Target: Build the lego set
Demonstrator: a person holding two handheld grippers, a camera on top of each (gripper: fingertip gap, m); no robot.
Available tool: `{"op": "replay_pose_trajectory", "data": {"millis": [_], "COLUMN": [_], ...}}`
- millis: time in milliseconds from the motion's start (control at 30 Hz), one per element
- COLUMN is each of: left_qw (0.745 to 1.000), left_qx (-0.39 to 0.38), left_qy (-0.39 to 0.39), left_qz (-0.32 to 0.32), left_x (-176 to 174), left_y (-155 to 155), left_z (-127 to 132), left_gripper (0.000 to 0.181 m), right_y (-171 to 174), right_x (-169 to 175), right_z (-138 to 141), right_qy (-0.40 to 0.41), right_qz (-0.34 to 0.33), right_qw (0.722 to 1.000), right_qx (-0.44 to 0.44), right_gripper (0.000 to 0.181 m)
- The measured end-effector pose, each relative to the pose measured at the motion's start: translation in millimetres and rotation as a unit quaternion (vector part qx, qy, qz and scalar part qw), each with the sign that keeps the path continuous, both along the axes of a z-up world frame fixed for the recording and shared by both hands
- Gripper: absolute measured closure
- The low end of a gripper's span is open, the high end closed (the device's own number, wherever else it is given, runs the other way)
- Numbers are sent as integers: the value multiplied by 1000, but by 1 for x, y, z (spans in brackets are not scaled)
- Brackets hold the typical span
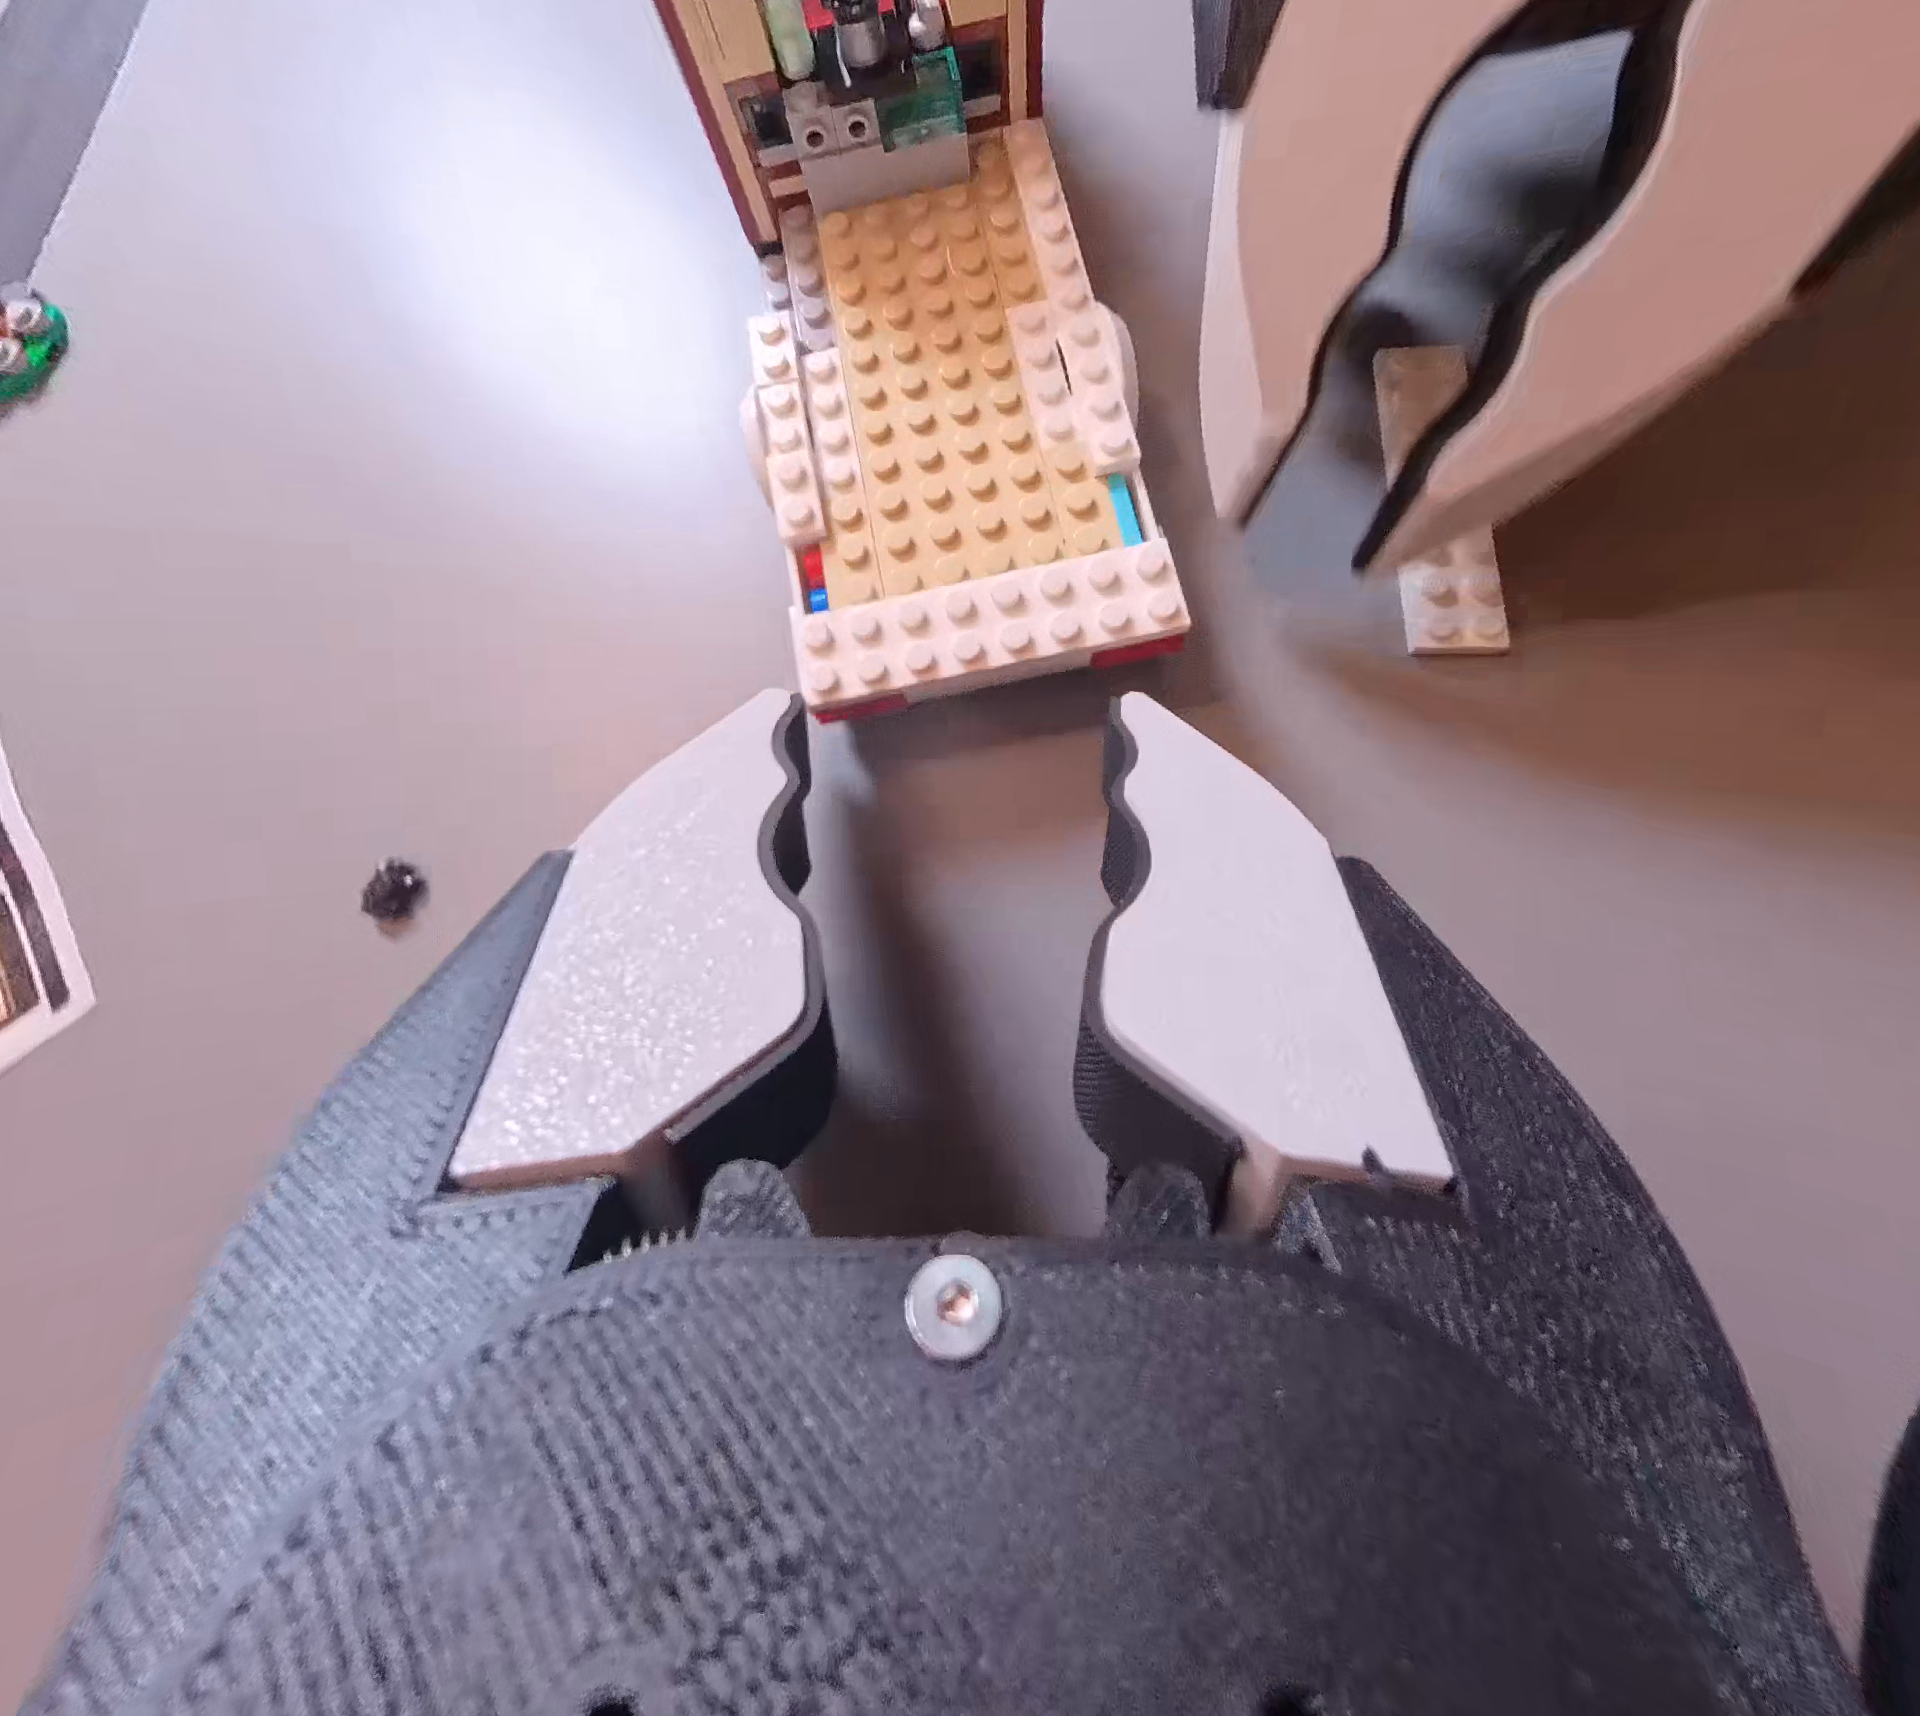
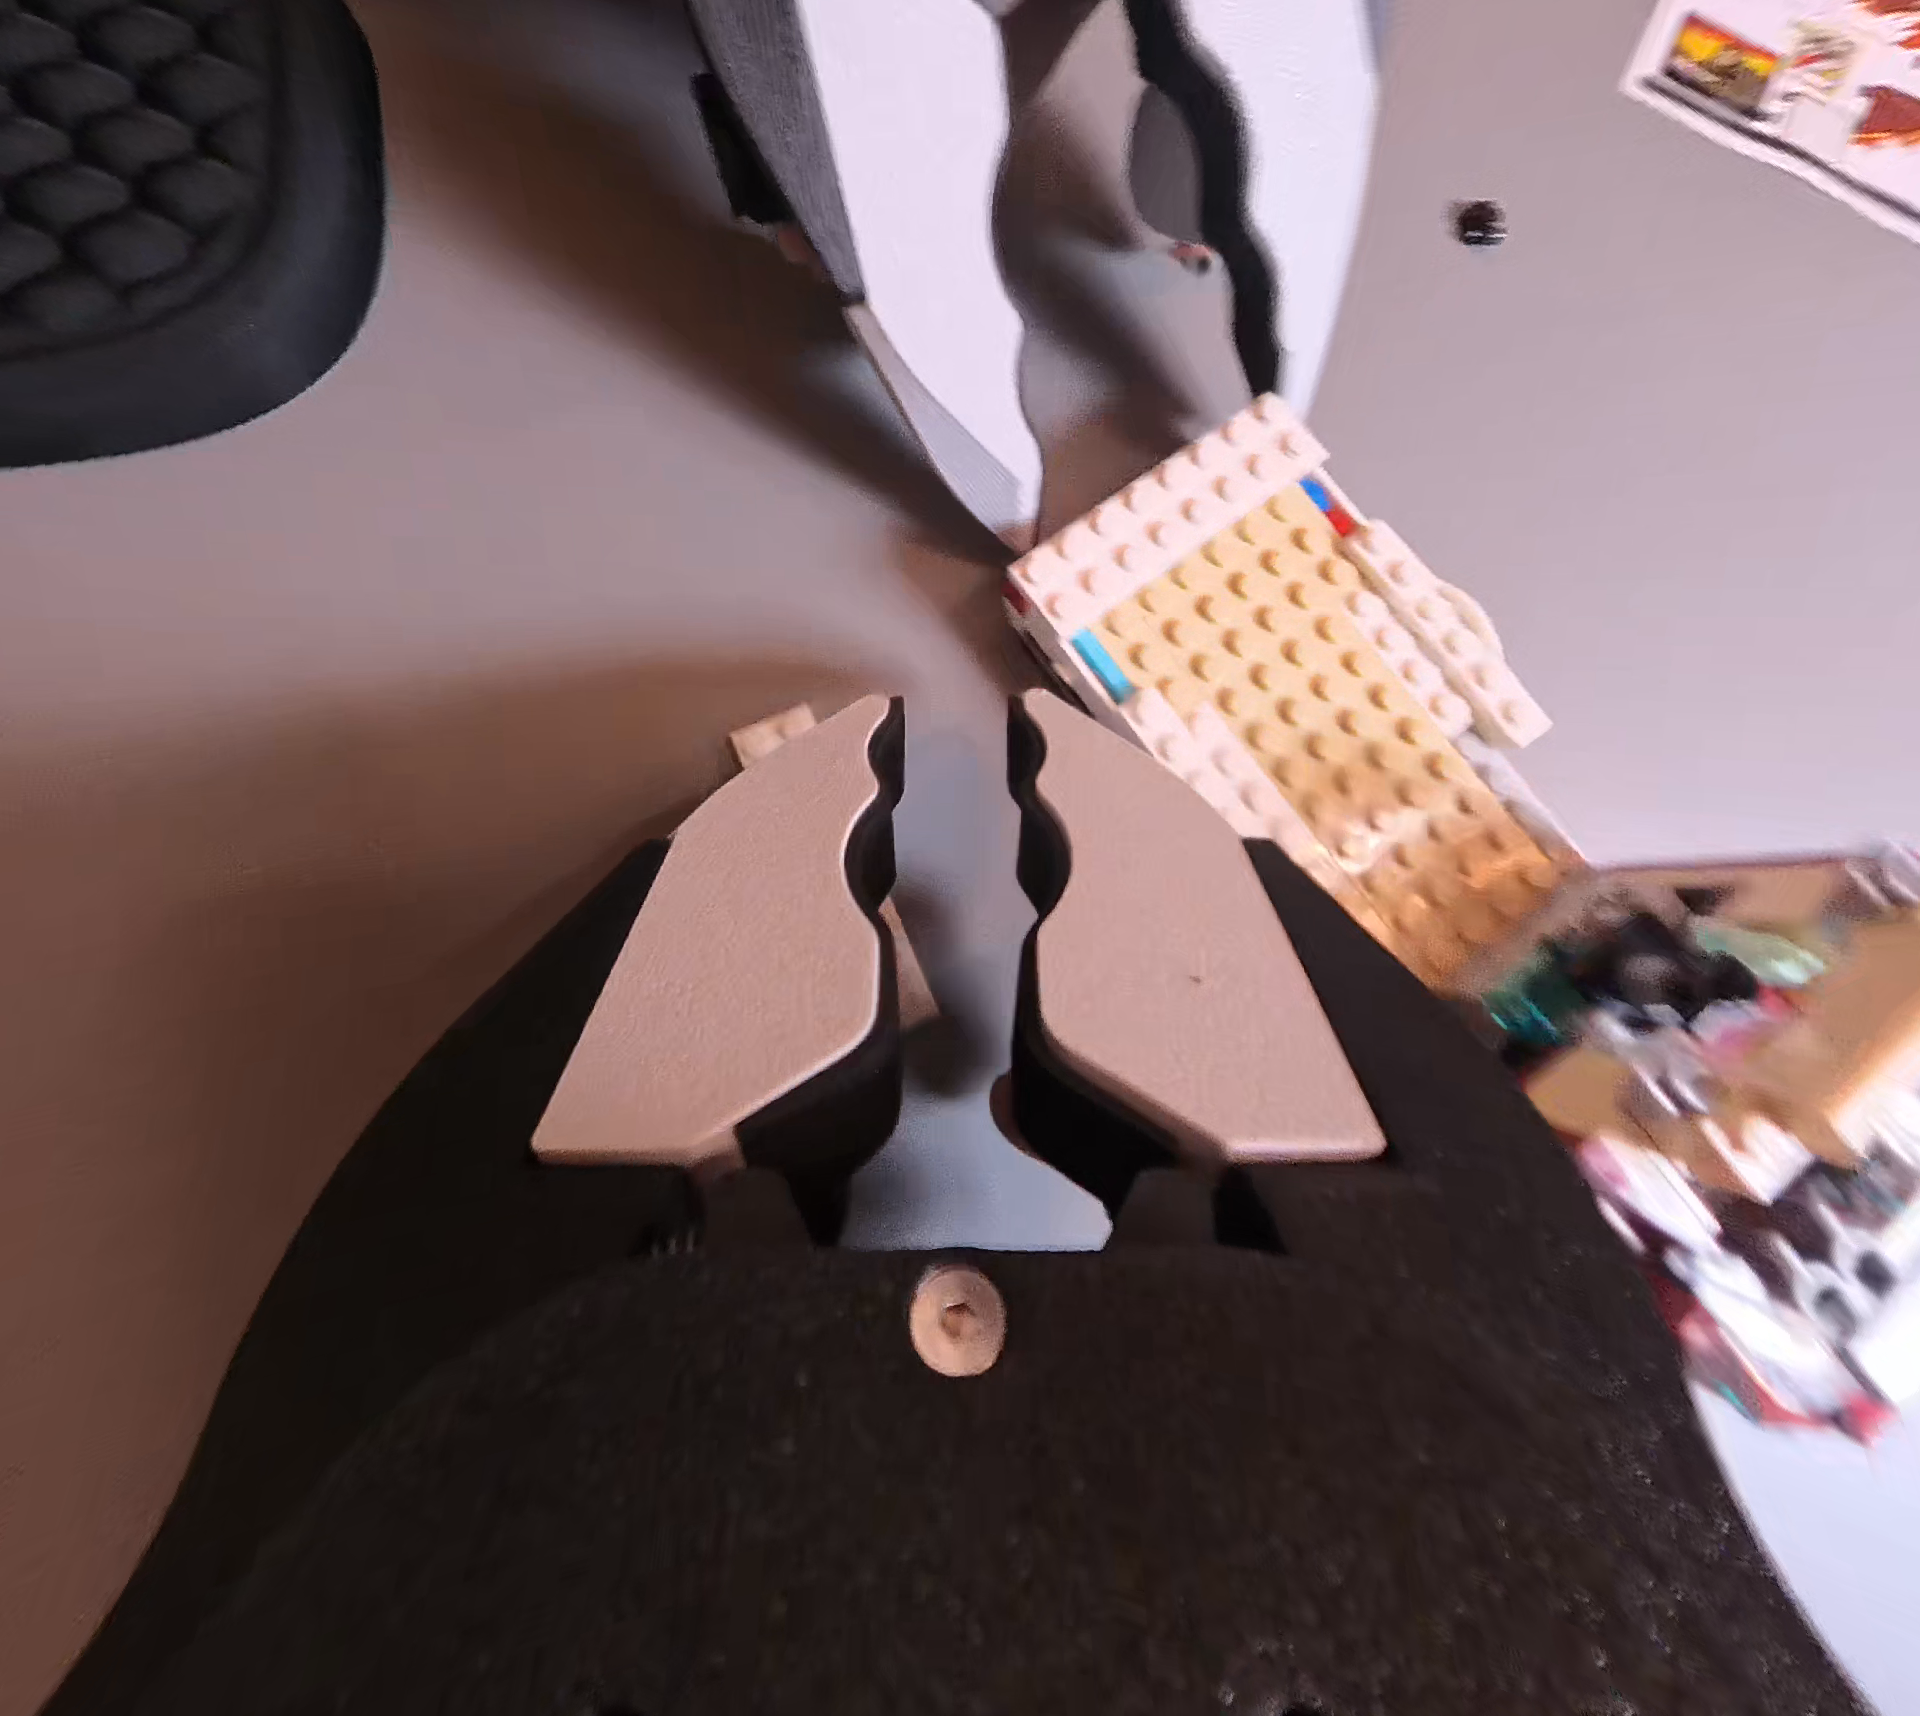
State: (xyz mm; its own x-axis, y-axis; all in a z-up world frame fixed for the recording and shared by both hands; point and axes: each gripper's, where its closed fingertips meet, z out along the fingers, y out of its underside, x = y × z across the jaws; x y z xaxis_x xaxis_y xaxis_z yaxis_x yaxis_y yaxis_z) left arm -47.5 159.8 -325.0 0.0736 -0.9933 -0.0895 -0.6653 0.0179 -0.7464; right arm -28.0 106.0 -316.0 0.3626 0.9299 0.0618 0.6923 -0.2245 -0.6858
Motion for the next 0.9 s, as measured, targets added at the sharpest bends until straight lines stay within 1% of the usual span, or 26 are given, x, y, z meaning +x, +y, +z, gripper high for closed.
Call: {"op": "replay_pose_trajectory", "data": {"millis": [67,167,233,267,300,333,367,433,467,533,600,667,767,800,833,900], "left_qw": [1000,998,998,997,997,997,997,996,996,996,997,997,998,998,998,997], "left_qx": [-2,-22,-22,-26,-31,-34,-33,-25,-27,-31,-34,-35,-25,-14,-6,-7], "left_qy": [-1,-17,-13,-12,-13,-16,-18,-12,-10,-13,-16,-17,-9,-6,-10,-33], "left_qz": [23,48,66,70,73,74,74,82,84,81,72,69,65,65,64,65], "left_x": [-8,-14,-14,-12,-8,-5,-1,4,6,10,13,15,12,9,7,4], "left_y": [-4,-17,-18,-19,-19,-20,-20,-14,-13,-11,-9,-6,-2,0,3,5], "left_z": [-2,-2,-3,-3,-3,-2,-2,-3,-4,-4,-4,-4,-4,-3,-1,5], "left_gripper": [129,124,121,119,117,117,117,116,115,116,119,121,121,121,122,127], "right_y": [6,21,32,36,41,46,48,54,60,75,84,86,85,82,79,71], "right_x": [17,47,72,84,96,107,114,122,127,137,141,139,138,139,139,142], "right_z": [9,27,40,44,45,43,42,44,43,32,17,8,7,7,7,7], "right_qy": [12,26,25,22,12,-1,-4,16,10,-24,-43,-44,-39,-38,-37,-44], "right_qz": [-12,-36,-50,-53,-58,-57,-49,-42,-41,-39,-28,-20,-29,-34,-40,-47], "right_qw": [1000,997,994,993,993,994,995,997,997,997,998,998,998,998,998,997], "right_qx": [21,66,98,105,103,97,88,67,65,67,44,26,34,34,33,38], "right_gripper": [161,149,137,124,113,106,104,102,100,97,97,103,115,115,116,123]}}
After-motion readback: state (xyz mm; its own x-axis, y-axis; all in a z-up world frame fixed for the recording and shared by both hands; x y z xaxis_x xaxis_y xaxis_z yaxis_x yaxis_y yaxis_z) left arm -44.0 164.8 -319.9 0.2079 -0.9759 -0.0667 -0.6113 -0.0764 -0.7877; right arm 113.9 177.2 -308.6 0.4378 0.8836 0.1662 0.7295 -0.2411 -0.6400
